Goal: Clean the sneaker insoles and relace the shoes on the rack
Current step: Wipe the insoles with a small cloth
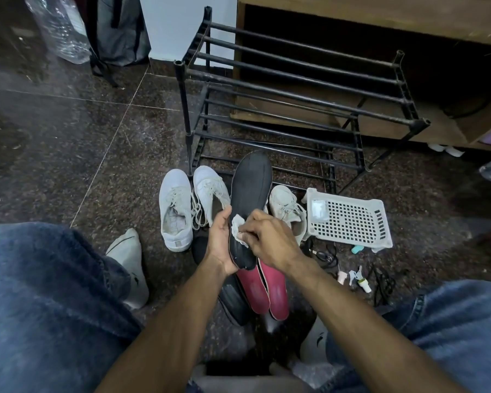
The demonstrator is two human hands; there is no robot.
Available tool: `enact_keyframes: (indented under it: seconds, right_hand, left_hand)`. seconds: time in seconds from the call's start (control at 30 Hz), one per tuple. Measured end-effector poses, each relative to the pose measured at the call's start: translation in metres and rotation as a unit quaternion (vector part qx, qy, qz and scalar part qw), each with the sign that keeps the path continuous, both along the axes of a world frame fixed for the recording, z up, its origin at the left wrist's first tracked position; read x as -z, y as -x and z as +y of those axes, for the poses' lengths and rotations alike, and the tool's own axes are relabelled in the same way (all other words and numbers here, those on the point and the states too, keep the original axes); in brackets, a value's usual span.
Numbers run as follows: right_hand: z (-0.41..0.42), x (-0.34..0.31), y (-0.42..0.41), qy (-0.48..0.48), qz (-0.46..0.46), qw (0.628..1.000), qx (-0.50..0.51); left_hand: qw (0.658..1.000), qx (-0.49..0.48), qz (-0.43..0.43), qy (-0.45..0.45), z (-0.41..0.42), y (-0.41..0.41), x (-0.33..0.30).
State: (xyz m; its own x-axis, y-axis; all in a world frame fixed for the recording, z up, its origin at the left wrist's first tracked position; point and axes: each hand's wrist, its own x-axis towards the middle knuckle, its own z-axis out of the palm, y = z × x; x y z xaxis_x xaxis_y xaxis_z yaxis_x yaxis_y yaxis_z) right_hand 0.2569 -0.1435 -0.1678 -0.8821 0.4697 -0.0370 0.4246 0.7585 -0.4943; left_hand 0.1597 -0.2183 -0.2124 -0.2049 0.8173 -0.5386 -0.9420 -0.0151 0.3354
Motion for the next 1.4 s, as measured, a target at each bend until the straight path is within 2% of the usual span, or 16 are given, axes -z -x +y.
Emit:
enact_keyframes:
  seconds: [0.27, 0.4, 0.5, 0.57, 0.67, 0.73, 0.8, 0.87, 0.97, 1.03, 1.07, 1.1, 1.2, 1.27, 1.33, 1.4]
  right_hand:
    - [0.002, -0.007, 0.027, 0.05, 0.012, 0.986, 0.158]
    - [-0.022, -0.006, 0.01, 0.11, 0.013, 0.991, 0.079]
    - [-0.023, -0.01, 0.0, 0.065, 0.007, 0.997, 0.041]
    - [-0.002, -0.013, 0.01, 0.005, 0.01, 0.996, 0.088]
    - [0.022, -0.021, 0.018, -0.024, 0.005, 0.985, 0.171]
    - [0.013, -0.023, 0.013, 0.004, 0.013, 0.992, 0.128]
    - [-0.01, -0.024, -0.001, 0.03, 0.022, 0.999, 0.034]
    - [-0.022, -0.022, -0.011, 0.019, 0.011, 1.0, -0.009]
    - [0.006, -0.018, 0.002, -0.018, 0.028, 0.996, 0.081]
    - [0.025, -0.018, 0.01, -0.014, 0.032, 0.985, 0.171]
    - [0.028, -0.018, 0.011, -0.007, 0.034, 0.982, 0.184]
    - [0.024, -0.019, 0.01, 0.002, 0.029, 0.985, 0.171]
    - [-0.01, -0.021, -0.007, 0.028, 0.008, 0.999, 0.035]
    - [-0.018, -0.023, -0.014, 0.01, -0.023, 1.0, -0.008]
    - [-0.002, -0.022, -0.006, -0.01, -0.012, 0.999, 0.05]
    - [0.017, -0.023, 0.004, -0.013, -0.001, 0.989, 0.149]
  left_hand:
    - [1.0, 0.013, 0.009, -0.003, 0.001, -0.006, -0.003]
    - [0.999, -0.029, -0.011, -0.019, 0.002, 0.005, -0.005]
    - [0.999, -0.017, -0.002, -0.03, 0.004, 0.004, -0.006]
    - [0.999, 0.001, 0.003, -0.038, 0.005, -0.005, -0.007]
    - [0.999, 0.03, 0.01, -0.025, 0.004, -0.014, -0.012]
    - [0.999, 0.027, 0.01, -0.02, 0.003, -0.009, -0.017]
    - [1.0, 0.013, 0.01, -0.021, 0.003, -0.003, -0.015]
    - [1.0, 0.012, 0.004, -0.017, 0.004, -0.002, -0.013]
    - [0.999, 0.025, -0.006, -0.028, 0.006, -0.011, -0.012]
    - [0.999, 0.043, -0.003, -0.025, 0.007, -0.016, -0.015]
    - [0.999, 0.048, 0.004, -0.018, 0.007, -0.016, -0.017]
    - [0.999, 0.043, 0.007, -0.014, 0.006, -0.014, -0.018]
    - [0.999, 0.029, 0.008, -0.019, 0.006, -0.007, -0.015]
    - [0.999, 0.026, 0.012, -0.02, 0.006, -0.007, -0.012]
    - [0.999, 0.031, 0.008, -0.021, 0.007, -0.011, -0.011]
    - [0.999, 0.046, 0.012, -0.019, 0.008, -0.015, -0.011]
